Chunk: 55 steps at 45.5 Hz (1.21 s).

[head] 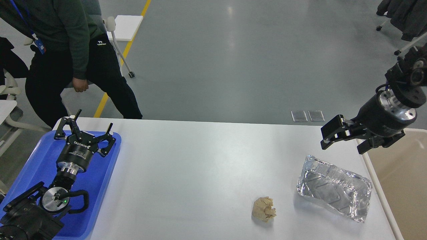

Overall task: Tidy desktop
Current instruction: 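Move the right gripper down toward the silver foil container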

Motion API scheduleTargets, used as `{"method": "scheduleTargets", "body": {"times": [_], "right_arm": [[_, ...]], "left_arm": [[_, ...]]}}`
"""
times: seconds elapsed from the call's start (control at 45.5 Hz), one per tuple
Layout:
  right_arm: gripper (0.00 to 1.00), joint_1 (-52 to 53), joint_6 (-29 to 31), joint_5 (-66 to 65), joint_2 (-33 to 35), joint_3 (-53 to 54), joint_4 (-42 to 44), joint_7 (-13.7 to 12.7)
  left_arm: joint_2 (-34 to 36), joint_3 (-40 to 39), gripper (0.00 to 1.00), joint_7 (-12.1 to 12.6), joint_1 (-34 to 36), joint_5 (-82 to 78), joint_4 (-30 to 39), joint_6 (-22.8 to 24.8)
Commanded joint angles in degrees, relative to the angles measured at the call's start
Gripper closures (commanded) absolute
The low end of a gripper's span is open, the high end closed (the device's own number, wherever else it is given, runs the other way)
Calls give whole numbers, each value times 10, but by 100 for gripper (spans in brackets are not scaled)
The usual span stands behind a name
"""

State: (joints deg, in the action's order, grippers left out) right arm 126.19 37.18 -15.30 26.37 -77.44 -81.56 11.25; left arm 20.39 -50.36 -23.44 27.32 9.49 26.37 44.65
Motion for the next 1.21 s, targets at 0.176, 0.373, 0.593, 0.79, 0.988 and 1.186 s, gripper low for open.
{"method": "scheduleTargets", "body": {"times": [0.176, 0.373, 0.593, 0.79, 0.988, 1.186], "right_arm": [[0, -1, 0, 0, 1, -1, 0, 0], [0, 7, 3, 0, 1, -4, 0, 0], [0, 8, 5, 7, -1, 1, 6, 0], [0, 7, 3, 8, 8, -9, 10, 0], [0, 5, 2, 6, 11, -10, 10, 1], [0, -6, 1, 0, 18, -10, 12, 1]], "left_arm": [[0, 0, 1, 1, -1, 0, 1, 0], [0, 0, 1, 1, 0, 0, 0, 0], [0, 0, 1, 1, 0, 0, 0, 0], [0, 0, 1, 1, 0, 0, 0, 0], [0, 0, 1, 1, 0, 0, 0, 0], [0, 0, 1, 1, 0, 0, 0, 0]]}}
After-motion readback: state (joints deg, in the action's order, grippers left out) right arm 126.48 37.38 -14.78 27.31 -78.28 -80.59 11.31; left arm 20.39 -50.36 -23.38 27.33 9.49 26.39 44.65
